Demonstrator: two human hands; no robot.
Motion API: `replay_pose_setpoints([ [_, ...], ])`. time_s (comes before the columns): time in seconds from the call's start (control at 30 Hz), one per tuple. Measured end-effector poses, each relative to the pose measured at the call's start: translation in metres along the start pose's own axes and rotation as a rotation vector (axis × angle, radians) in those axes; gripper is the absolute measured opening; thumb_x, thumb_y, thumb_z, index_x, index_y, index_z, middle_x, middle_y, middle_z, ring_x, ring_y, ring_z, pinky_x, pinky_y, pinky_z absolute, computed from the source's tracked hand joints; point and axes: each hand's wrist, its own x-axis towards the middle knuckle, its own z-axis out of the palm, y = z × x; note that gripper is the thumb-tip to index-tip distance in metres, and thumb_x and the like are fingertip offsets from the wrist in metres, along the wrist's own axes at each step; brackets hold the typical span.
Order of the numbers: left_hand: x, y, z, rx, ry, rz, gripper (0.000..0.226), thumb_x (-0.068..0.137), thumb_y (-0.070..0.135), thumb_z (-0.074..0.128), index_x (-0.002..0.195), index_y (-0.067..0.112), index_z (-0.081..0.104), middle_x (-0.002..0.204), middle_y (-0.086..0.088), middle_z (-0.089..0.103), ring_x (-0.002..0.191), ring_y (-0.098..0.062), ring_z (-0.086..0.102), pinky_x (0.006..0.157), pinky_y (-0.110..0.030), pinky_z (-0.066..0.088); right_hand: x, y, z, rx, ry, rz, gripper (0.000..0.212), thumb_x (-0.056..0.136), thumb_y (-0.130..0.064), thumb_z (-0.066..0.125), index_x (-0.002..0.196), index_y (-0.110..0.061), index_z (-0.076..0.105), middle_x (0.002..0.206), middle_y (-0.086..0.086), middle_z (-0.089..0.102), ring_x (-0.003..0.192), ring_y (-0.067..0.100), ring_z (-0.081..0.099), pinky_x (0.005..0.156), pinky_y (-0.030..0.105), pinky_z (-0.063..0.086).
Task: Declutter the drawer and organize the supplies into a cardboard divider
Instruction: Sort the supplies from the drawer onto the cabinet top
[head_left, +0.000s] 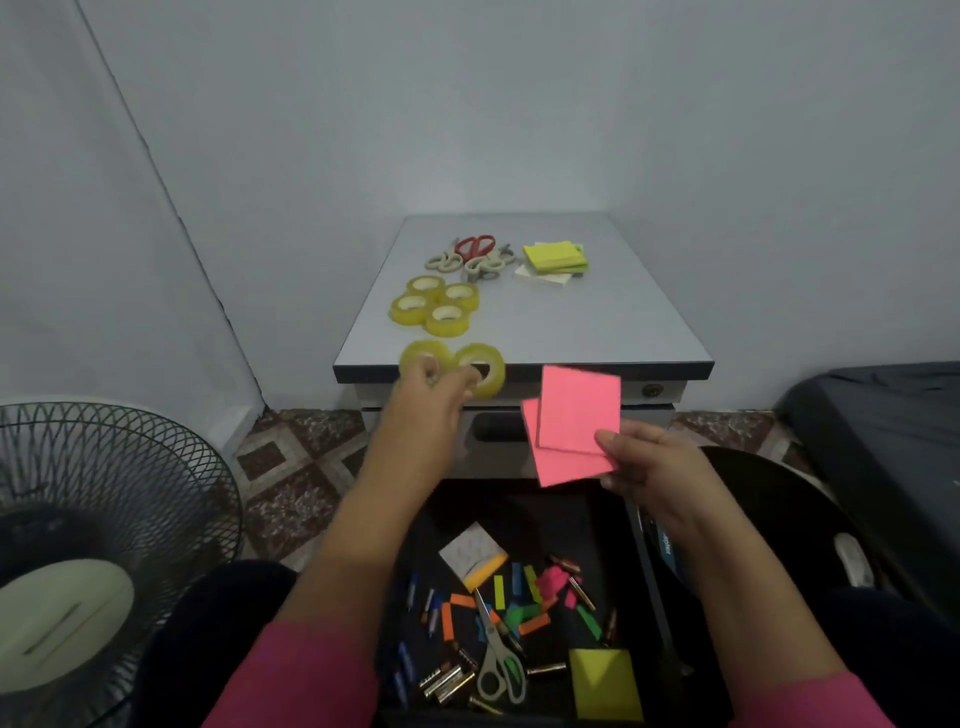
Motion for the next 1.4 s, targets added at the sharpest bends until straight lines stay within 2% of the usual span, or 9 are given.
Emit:
replay_pose_setpoints([
  [0.17, 0.061, -0.021, -0.023, 0.139, -0.196, -0.11, 0.027, 0.1, 0.02, 0.045, 0.122, 0.022, 0.06, 0.113, -0.006, 0.043, 0.1, -0.026, 0.051, 0.081, -0.028, 0.038, 0.018, -0.045, 0.019, 0.138, 0.075, -0.094, 0.004, 0.088, -0.009, 0.065, 0.084, -0.008, 0.064, 0.071, 0.003, 0.067, 0.064, 0.015, 0.063, 0.053, 0.022, 0.054],
  [0.3, 0.083, -0.028, -0.03, 0.206, -0.393, -0.124, 0.026, 0.1, 0.02, 0.046, 0.121, 0.023, 0.06, 0.111, -0.007, 0.045, 0.097, -0.024, 0.051, 0.08, -0.027, 0.037, 0.039, -0.075, 0.029, 0.154, 0.13, -0.131, 0.006, 0.089, -0.008, 0.065, 0.084, -0.007, 0.061, 0.078, 0.006, 0.065, 0.064, 0.017, 0.064, 0.055, 0.023, 0.056],
  [0.4, 0.089, -0.027, -0.031, 0.188, -0.42, -0.118, 0.025, 0.099, 0.02, 0.048, 0.12, 0.023, 0.062, 0.112, -0.009, 0.049, 0.091, -0.02, 0.047, 0.079, -0.027, 0.038, 0.057, -0.084, 0.03, 0.166, 0.167, -0.127, 0.007, 0.087, -0.007, 0.066, 0.083, -0.007, 0.061, 0.082, 0.008, 0.065, 0.066, 0.019, 0.063, 0.055, 0.024, 0.057],
  [0.67, 0.091, -0.033, -0.038, -0.148, -0.241, -0.195, 0.017, 0.1, 0.019, 0.047, 0.107, 0.029, 0.06, 0.114, 0.001, 0.036, 0.102, -0.013, 0.043, 0.089, -0.022, 0.031, 0.101, -0.095, 0.025, 0.184, 0.245, -0.143, 0.009, 0.087, -0.006, 0.068, 0.084, -0.006, 0.059, 0.083, 0.009, 0.064, 0.065, 0.02, 0.063, 0.053, 0.024, 0.056],
  [0.83, 0.111, -0.04, -0.017, 0.047, -0.02, -0.198, 0.024, 0.099, 0.019, 0.045, 0.116, 0.021, 0.061, 0.109, 0.002, 0.041, 0.1, -0.016, 0.045, 0.08, -0.027, 0.037, 0.148, -0.112, 0.036, 0.171, 0.364, -0.198, 0.015, 0.086, -0.005, 0.069, 0.097, -0.003, 0.058, 0.082, 0.009, 0.062, 0.063, 0.018, 0.062, 0.051, 0.025, 0.055],
  [1.0, 0.122, -0.045, 0.005, 0.257, 0.05, -0.163, 0.028, 0.1, 0.02, 0.042, 0.123, 0.018, 0.058, 0.111, -0.008, 0.049, 0.104, -0.025, 0.043, 0.083, -0.036, 0.042, 0.204, -0.129, 0.053, 0.005, 0.482, -0.25, 0.017, 0.082, -0.008, 0.072, 0.087, -0.011, 0.057, 0.096, 0.012, 0.064, 0.082, 0.028, 0.066, 0.073, 0.043, 0.059],
  [1.13, 0.126, -0.046, 0.011, 0.232, 0.078, -0.181, 0.028, 0.1, 0.021, 0.042, 0.12, 0.018, 0.06, 0.109, -0.008, 0.05, 0.102, -0.025, 0.043, 0.085, -0.038, 0.042, 0.241, -0.132, 0.056, -0.18, 0.536, -0.255, 0.015, 0.08, -0.015, 0.074, 0.084, -0.01, 0.06, 0.091, 0.009, 0.062, 0.085, 0.027, 0.064, 0.084, 0.043, 0.055],
  [1.3, 0.128, -0.052, 0.013, 0.181, 0.055, -0.222, 0.028, 0.098, 0.022, 0.041, 0.118, 0.021, 0.061, 0.109, -0.005, 0.051, 0.104, -0.023, 0.042, 0.089, -0.037, 0.041, 0.255, -0.129, 0.056, -0.52, 0.51, -0.272, 0.035, 0.085, -0.027, 0.071, 0.104, 0.0, 0.062, 0.106, 0.014, 0.064, 0.1, 0.03, 0.062, 0.08, 0.031, 0.047],
  [1.4, 0.128, -0.055, 0.014, 0.15, 0.061, -0.231, 0.028, 0.097, 0.021, 0.041, 0.116, 0.021, 0.062, 0.108, -0.004, 0.051, 0.104, -0.021, 0.042, 0.089, -0.037, 0.04, 0.253, -0.126, 0.053, -0.718, 0.487, -0.314, 0.035, 0.089, -0.032, 0.065, 0.101, 0.001, 0.062, 0.099, 0.015, 0.062, 0.095, 0.031, 0.059, 0.072, 0.031, 0.04],
])
